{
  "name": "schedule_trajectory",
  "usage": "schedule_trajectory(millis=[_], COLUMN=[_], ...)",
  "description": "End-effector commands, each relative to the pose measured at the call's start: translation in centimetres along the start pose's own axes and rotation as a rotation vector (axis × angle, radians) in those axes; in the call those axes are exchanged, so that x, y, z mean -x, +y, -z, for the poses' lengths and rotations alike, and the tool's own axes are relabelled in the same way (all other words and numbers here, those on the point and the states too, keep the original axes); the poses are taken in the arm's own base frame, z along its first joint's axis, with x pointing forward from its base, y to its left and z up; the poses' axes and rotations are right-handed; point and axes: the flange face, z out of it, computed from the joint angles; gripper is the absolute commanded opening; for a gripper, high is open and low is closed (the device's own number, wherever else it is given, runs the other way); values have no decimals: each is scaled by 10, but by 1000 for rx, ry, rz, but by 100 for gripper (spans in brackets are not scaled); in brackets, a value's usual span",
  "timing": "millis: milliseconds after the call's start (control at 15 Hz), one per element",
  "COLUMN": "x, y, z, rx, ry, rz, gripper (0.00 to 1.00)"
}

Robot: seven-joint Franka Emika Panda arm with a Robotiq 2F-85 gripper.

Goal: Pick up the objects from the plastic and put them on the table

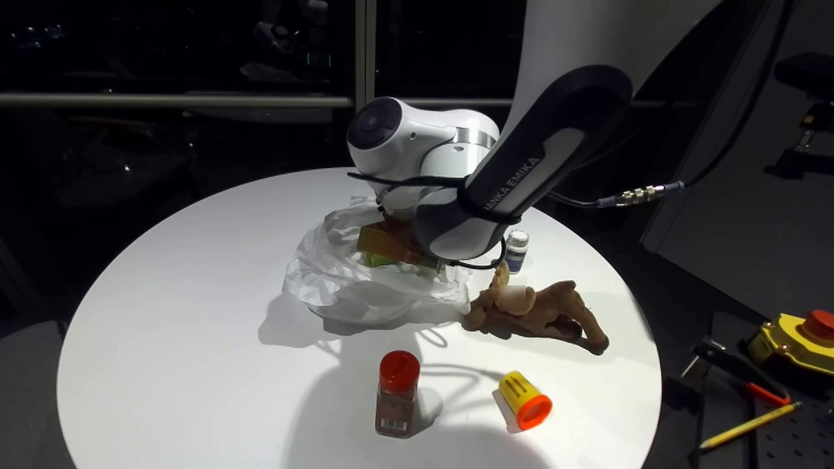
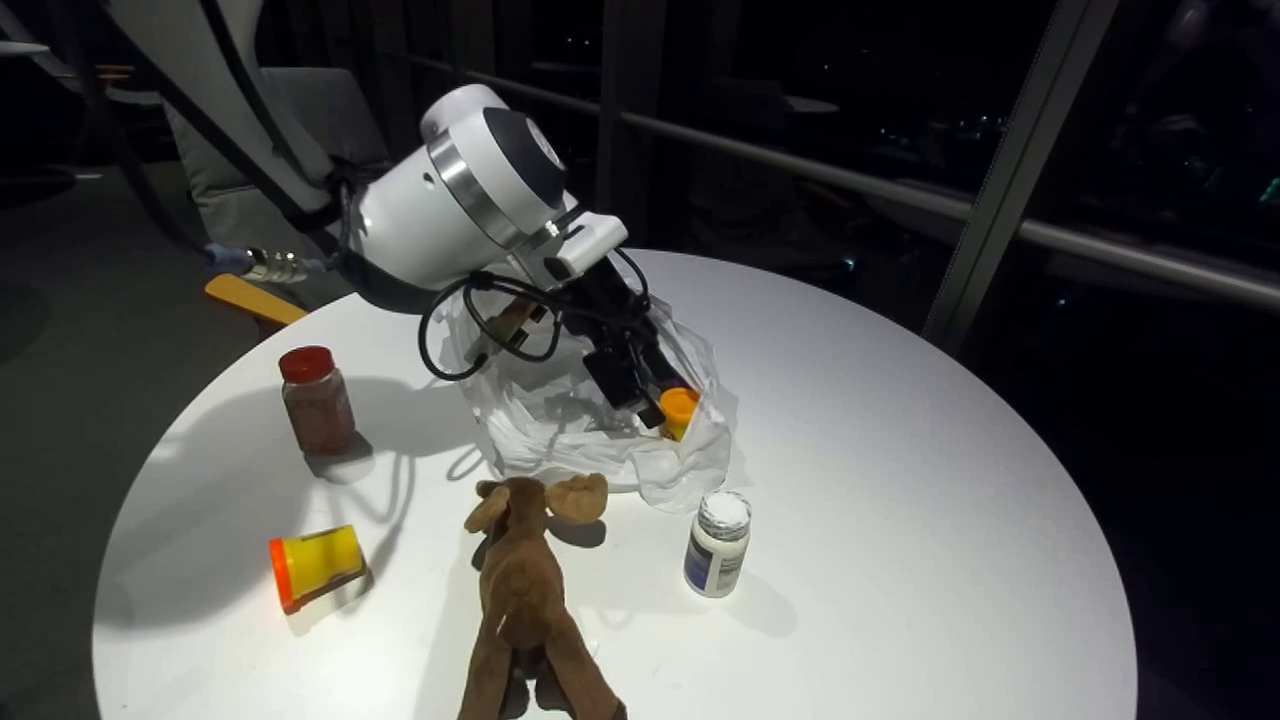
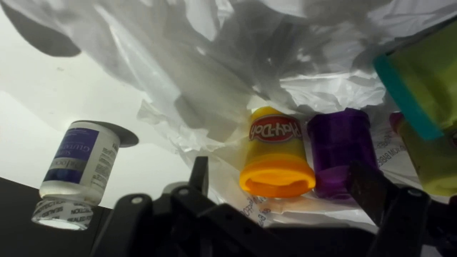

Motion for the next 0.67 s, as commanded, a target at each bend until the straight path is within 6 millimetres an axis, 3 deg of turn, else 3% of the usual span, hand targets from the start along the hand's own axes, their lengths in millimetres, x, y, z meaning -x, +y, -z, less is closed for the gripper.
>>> schedule_trajectory(millis=[0, 200, 267, 333, 467, 600], x=[4, 3, 5, 5, 4, 3], y=[-13, -17, -18, -19, -21, -22], z=[-13, -19, -19, -19, -19, -17], rx=[-19, -16, -20, -23, -34, -47], ry=[43, 58, 62, 66, 79, 92], rz=[-15, -23, -30, -36, -54, -70], gripper=[100, 100, 96, 74, 71, 54])
